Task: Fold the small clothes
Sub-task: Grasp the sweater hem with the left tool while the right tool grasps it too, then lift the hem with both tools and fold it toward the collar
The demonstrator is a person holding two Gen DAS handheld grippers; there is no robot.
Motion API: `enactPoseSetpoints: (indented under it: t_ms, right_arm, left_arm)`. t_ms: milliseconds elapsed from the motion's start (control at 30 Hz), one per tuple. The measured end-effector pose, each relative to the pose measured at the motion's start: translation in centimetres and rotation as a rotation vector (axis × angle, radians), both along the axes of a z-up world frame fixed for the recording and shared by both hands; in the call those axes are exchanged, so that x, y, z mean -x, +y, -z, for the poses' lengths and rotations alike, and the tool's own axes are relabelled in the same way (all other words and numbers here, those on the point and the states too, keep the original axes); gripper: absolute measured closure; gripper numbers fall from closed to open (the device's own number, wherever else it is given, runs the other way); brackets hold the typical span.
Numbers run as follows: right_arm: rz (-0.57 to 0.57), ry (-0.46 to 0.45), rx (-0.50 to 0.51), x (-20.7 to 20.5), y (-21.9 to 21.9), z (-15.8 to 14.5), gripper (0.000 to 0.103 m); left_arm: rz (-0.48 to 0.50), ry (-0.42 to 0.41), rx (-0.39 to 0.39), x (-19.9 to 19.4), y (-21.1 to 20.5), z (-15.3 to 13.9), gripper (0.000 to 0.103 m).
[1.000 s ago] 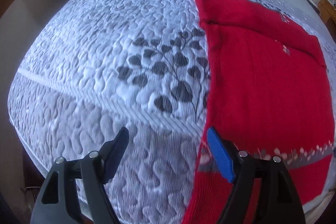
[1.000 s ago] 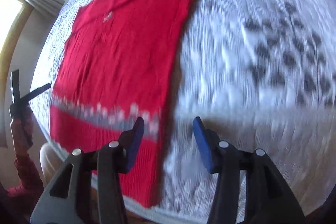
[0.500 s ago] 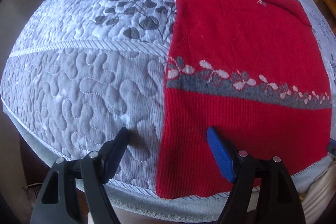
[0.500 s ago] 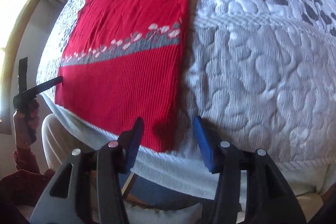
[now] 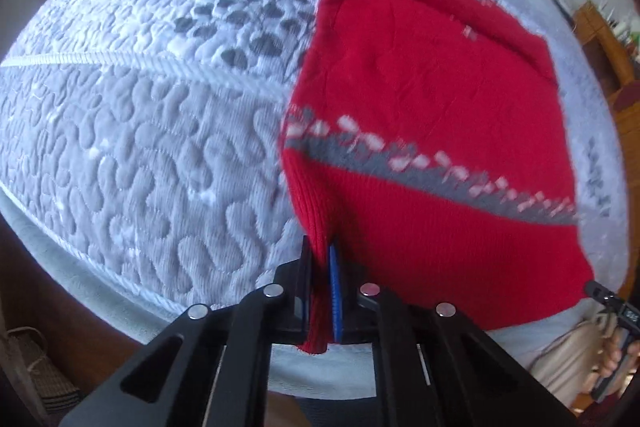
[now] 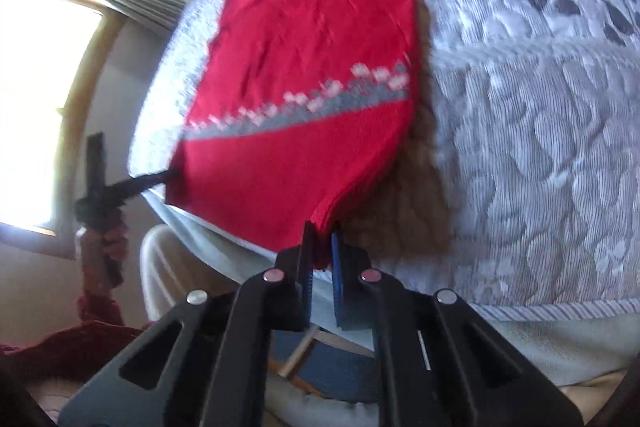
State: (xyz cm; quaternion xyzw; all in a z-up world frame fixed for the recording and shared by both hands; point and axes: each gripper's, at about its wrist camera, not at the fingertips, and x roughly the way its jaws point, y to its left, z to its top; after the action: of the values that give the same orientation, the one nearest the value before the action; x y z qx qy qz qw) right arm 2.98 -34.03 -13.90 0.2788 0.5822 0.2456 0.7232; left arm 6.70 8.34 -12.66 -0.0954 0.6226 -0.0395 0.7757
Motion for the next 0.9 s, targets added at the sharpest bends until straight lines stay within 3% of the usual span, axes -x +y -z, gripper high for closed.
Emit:
enactPoseSetpoints:
  t_ms: [100, 233, 533, 633, 700, 767, 800, 900]
  right_arm:
    - [0.018, -0.028, -0.033, -2.5, -1.1, -1.9, 0.096]
    - [0.028, -0.047, 0.005, -7.2, -1.7, -3.3, 0.096]
    - [0.062, 0.007, 0.143, -19.4, -2.7, -1.3, 0.095]
    - [0.076, 0.019, 0.22, -21.2, -3.0, -0.2, 0.081]
    - [0.073, 0.004, 0.257, -21.7, -3.3, -0.1, 0.081]
    - [0.072, -0.016, 0.253, -21.8, -4.0, -0.4, 0.072]
    - [0.073, -0.031, 0.254, -21.6, -4.6, -0.6, 0.06]
    - [0.055, -0.059, 0.228, -22.0, -5.3, -1.0, 0.058]
  left_arm:
    - [-0.011, -0.028, 0.065, -2.1, 0.4, -1.6, 0.095]
    - [-0.024, -0.063, 0.079, -6.3, 0.6, -2.8, 0.095]
    - [-0.045, -0.057, -0.015, -17.3, 0.5, -0.5, 0.095]
    - [-0.051, -0.025, -0.069, -19.6, 0.5, 1.0, 0.084]
    - [-0.075, -0.055, -0.144, -20.0, 1.2, 0.8, 0.054]
    - [-0.086, -0.11, -0.175, -19.8, 2.4, -0.3, 0.049]
    - [-0.084, -0.123, -0.183, -19.8, 2.9, -0.6, 0.049]
    - [-0.046, -0.151, -0.186, -19.9, 3.6, -1.5, 0.049]
